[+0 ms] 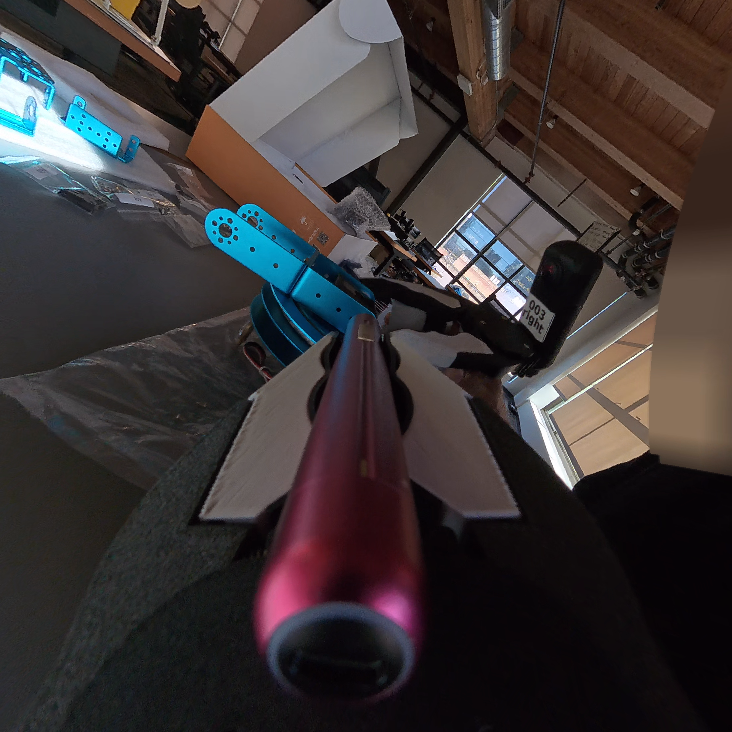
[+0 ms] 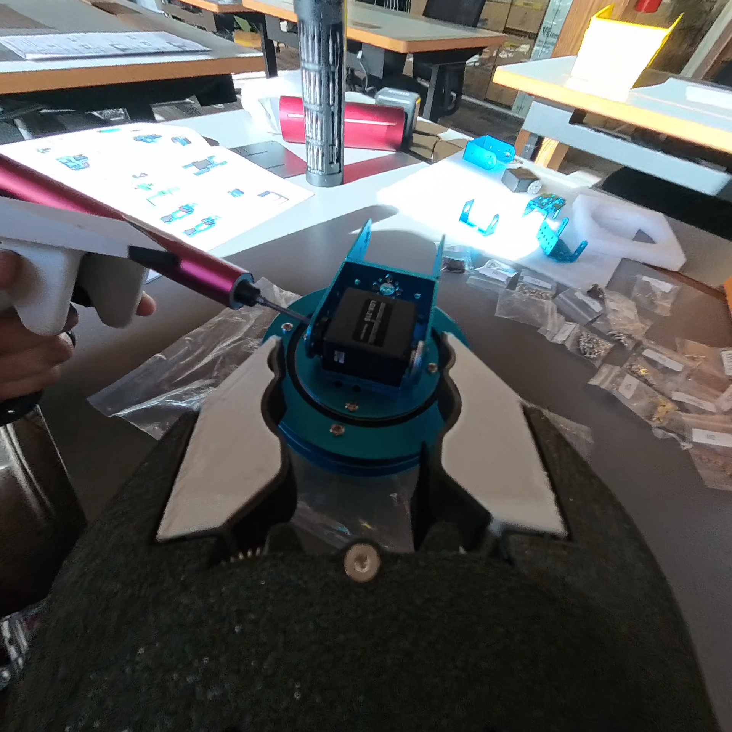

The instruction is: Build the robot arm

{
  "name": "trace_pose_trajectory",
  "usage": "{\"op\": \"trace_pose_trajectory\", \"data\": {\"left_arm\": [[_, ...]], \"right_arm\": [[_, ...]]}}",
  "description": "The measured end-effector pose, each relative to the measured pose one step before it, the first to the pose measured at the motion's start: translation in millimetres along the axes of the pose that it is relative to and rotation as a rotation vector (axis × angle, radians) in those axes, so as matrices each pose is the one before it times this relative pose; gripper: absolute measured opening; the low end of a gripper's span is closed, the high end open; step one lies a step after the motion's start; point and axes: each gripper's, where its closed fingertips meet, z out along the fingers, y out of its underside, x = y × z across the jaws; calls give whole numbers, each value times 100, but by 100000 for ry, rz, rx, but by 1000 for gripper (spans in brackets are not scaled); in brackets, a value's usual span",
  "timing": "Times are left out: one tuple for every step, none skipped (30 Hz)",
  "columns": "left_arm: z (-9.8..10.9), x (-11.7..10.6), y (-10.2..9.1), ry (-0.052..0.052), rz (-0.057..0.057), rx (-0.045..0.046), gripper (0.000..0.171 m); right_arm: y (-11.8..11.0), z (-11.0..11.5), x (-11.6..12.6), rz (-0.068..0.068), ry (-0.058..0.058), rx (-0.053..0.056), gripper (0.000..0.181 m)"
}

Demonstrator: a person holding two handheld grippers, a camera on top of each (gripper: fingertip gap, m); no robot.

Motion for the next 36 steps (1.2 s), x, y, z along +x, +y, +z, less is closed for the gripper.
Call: {"op": "trace_pose_trajectory", "data": {"left_arm": [[9, -23, -12, 188, -407, -101, 21], [8, 0, -15, 144, -78, -51, 20], [25, 9, 1, -3, 239, -24, 21], [7, 23, 4, -130, 505, -30, 21], [13, 28, 19, -190, 451, 17, 21], [19, 26, 2, -200, 304, 72, 21], [11, 33, 19, -174, 152, 88, 21], [11, 29, 21, -95, 120, 62, 21], [12, 39, 34, -39, 420, 16, 22], [10, 39, 30, 4, 464, -159, 21], [2, 40, -3, -86, 391, -248, 21], [4, 46, 0, -166, 562, -281, 21], [8, 35, -1, -242, 484, -220, 22], [6, 35, 3, -249, 364, -115, 21], [13, 25, -8, -195, 120, -56, 21], [12, 13, 6, -144, 52, -100, 21], [17, 18, 4, -94, 264, -112, 22], [20, 25, 1, -63, 490, -165, 22], [14, 16, -18, -124, 330, -185, 21], [26, 18, -6, -160, 162, -209, 21], [35, 28, -7, -165, 98, -168, 21], [26, 7, -1, -137, -241, -31, 21], [36, 4, 26, -58, -304, 37, 21], [21, 3, 26, 57, -345, 106, 21], [41, 15, 33, -39, -595, 104, 21], [42, 33, 33, -42, -702, 159, 21], [56, 42, 22, -263, 94, 62, 21], [29, 38, 12, -341, 308, -18, 21], [26, 25, -7, -497, 52, -118, 21], [10, 22, -45, -773, -163, -283, 21], [15, 29, -44, -757, 105, -247, 21], [5, 23, -34, -445, 235, -367, 21], [15, 17, -8, -174, 325, -223, 21], [13, 27, 39, 166, -355, -131, 21], [17, 12, 31, -29, -667, 147, 21], [21, 28, 19, -240, -13, 303, 20]], "right_arm": [[-418, -376, 542, -2473, 2100, 1113, 77], [-668, -464, 518, -4553, 2648, 2239, 77], [-868, -451, -313, -6610, -1748, 2918, 73], [-971, -415, -1372, -8109, -7156, 3190, 66], [-880, -160, -1654, -8368, -7544, 2264, 61], [-681, 242, -1529, -7645, -5994, 620, 59], [-372, 596, -1346, -7024, -4845, -1121, 53], [-177, 762, -997, -7359, -2966, -1423, 52], [-20, 773, -646, -7300, -1416, -1465, 50], [16, 655, -161, -6836, 620, -1515, 49], [-88, 456, -167, -5953, -347, -482, 44], [-304, 294, -316, -3686, -2740, 887, 43], [-425, 219, -214, -1348, -3430, 1932, 41], [-311, 166, -183, -958, -4190, 1864, 39], [-218, 144, -191, -159, -5103, 1528, 37], [-221, 99, 132, 27, -3352, 1500, 34], [-206, 18, 121, -633, -3104, 1720, 33], [-273, -66, 73, -227, -3395, 2483, 31], [-71, 15, 29, 236, -3531, 962, 31], [70, 72, -39, -895, -3052, -92, 32], [146, 98, -54, -1951, -2201, -570, 31], [232, 134, 65, -1629, -1034, -1395, 30], [139, 95, -43, -982, -1735, -699, 31], [111, 78, -70, 117, -2225, -185, 32], [143, 58, -118, 1006, -2647, -149, 33], [-37, -55, -26, 517, -1703, 931, 33], [22, -32, 76, -780, -281, 601, 31], [11, -31, 173, -1465, 1015, 583, 26], [-14, -2, 197, -1832, 1434, 700, 22], [-18, 18, 206, -2984, 1940, 683, 19], [-40, -19, 52, -2804, 1261, 726, 19], [-47, -10, 38, -958, 778, 605, 19], [-11, -12, 9, 685, 430, 575, 19], [-1, -26, -21, 627, 334, 524, 19], [12, -21, -27, -927, 848, 454, 19], [-10, -17, -15, -1156, 913, 139, 19]]}}
